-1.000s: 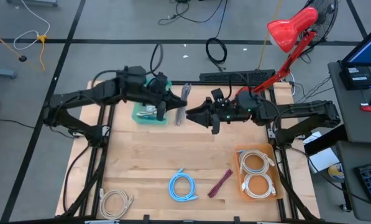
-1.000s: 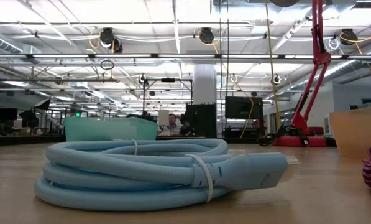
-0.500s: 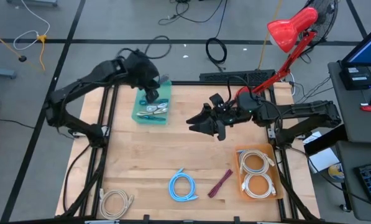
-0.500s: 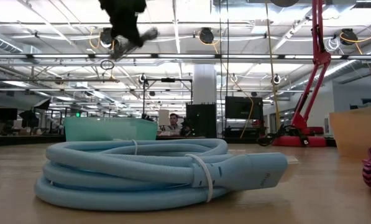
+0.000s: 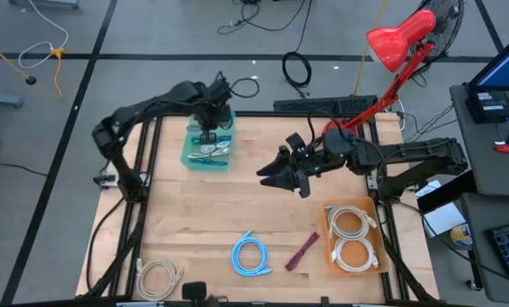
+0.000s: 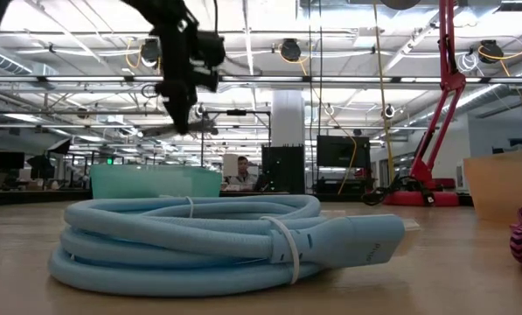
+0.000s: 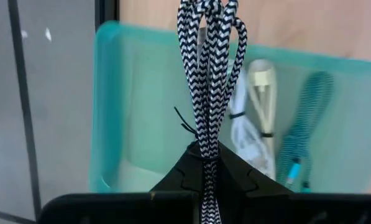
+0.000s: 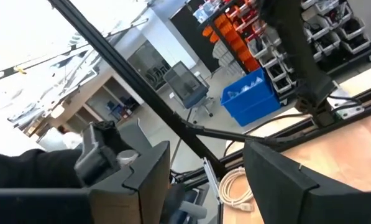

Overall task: Pick & Place USB Port
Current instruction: Put the white USB cable into the blue bin

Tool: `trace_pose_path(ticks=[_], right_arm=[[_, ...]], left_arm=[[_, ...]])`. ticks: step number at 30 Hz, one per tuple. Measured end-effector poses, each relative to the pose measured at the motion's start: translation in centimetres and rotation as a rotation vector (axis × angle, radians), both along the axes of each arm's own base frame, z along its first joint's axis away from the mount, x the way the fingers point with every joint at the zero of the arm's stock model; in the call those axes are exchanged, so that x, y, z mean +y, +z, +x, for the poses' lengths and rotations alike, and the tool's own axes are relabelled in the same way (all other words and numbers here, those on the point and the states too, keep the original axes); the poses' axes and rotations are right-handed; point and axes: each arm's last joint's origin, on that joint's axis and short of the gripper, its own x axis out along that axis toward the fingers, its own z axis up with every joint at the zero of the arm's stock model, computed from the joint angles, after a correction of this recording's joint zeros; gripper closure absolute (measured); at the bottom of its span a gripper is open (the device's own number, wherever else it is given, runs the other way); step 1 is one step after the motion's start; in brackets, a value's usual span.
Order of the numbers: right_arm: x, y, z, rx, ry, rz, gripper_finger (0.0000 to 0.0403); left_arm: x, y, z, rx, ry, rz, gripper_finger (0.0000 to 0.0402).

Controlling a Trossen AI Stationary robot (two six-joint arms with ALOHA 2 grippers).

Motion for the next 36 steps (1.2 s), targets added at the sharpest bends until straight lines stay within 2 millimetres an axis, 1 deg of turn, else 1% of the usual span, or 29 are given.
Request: trace_pose_path(ticks=[6, 11, 15, 18, 20, 28, 31, 36], right_arm=[[0.0, -0.1, 0.0, 0.013, 0.002, -0.001, 0.0212], [-0.2, -0.2, 0.0, 0.017, 0.04, -0.003, 0.0217], [-0.9, -0.3, 0.0, 0.019, 0.017, -0.022, 0.0218], [-1.4, -0.3, 0.1, 0.018, -0.001, -0.031, 0.0218], [-1.8, -0.3, 0.1, 0.025, -0.012, -0.031, 0.0218], [-2.8, -0.7, 0.1, 0.066, -0.043, -0.03, 0.0219], [-2.8, -0.8, 0.1, 0.071, -0.045, -0.029, 0.0218], [-2.8, -0.8, 0.1, 0.071, -0.045, -0.033, 0.0223]], left_arm=[[3.7, -2.8, -1.0, 0.051, 0.076, -0.04, 0.0387], [5.4, -3.1, -1.8, 0.027, 0.07, -0.023, 0.0387], [6.2, -3.0, -2.0, -0.061, 0.086, -0.037, 0.0387], [6.6, -2.9, -1.8, -0.129, 0.102, -0.052, 0.0387], [6.8, -3.2, -1.4, -0.15, 0.097, -0.052, 0.0387], [7.3, -6.3, -0.2, -0.086, 0.077, -0.101, 0.0387], [7.7, -6.9, -0.4, -0.034, 0.079, -0.069, 0.0387], [8.6, -7.9, -1.1, -0.01, 0.104, -0.094, 0.0387]])
